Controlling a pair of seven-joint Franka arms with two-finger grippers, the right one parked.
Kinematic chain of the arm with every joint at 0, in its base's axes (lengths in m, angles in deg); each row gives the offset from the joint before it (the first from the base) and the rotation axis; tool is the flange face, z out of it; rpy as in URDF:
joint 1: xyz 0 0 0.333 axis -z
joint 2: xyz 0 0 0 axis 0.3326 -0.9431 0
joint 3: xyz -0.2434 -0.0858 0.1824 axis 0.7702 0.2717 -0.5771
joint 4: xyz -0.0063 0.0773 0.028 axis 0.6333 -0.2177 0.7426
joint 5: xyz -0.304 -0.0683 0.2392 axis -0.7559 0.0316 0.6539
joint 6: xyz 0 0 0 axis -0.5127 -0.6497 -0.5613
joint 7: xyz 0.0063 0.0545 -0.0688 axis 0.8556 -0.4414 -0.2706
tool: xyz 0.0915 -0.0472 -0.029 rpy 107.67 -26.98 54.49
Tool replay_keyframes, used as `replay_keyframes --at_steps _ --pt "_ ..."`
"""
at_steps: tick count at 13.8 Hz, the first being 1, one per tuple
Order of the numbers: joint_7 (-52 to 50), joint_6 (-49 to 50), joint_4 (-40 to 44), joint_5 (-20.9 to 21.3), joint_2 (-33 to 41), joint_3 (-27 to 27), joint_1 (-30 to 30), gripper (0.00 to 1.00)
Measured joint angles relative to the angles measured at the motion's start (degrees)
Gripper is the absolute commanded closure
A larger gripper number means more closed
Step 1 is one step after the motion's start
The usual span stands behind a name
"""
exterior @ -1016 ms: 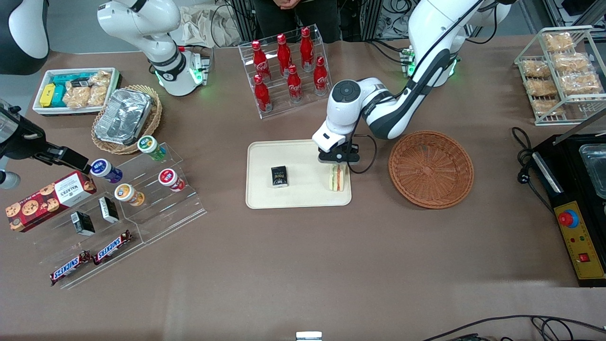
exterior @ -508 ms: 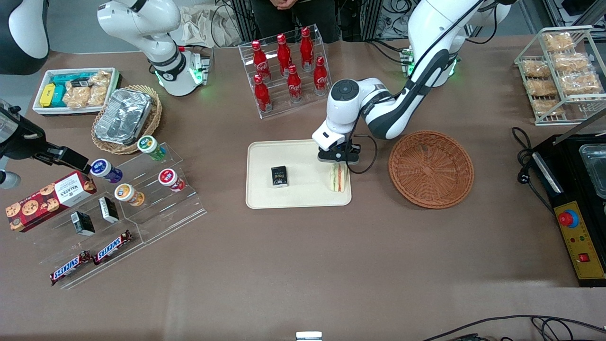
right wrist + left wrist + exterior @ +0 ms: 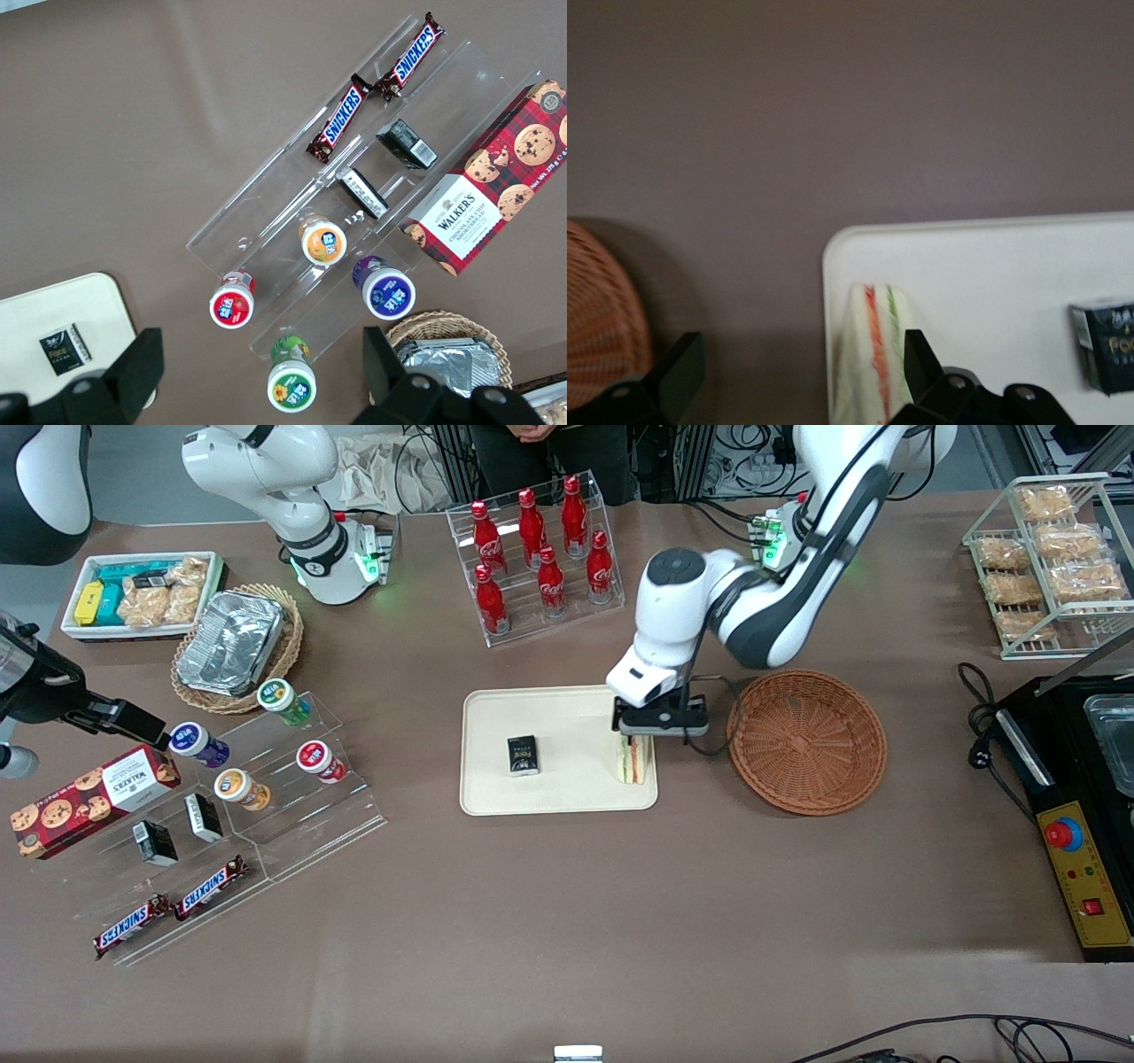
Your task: Place sandwich from basket to tray
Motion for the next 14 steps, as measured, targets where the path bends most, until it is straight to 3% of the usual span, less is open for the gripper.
replay_keyframes --at_steps 3,5,8,11,14 --pt "0.69 3.57 1.07 -0.52 5.53 0.4 -2.92 0.0" --pt "5.27 7.16 2.88 -4.6 6.89 0.69 -4.9 0.0" --pt "16.93 14.69 6.33 -14.2 9.39 0.74 -8.85 0.0" --pt "25.27 22.95 7.79 -16.02 13.6 0.21 -12.65 0.0" --pt "35.04 29.03 7.82 -19.12 18.17 -4.3 -12.81 0.0"
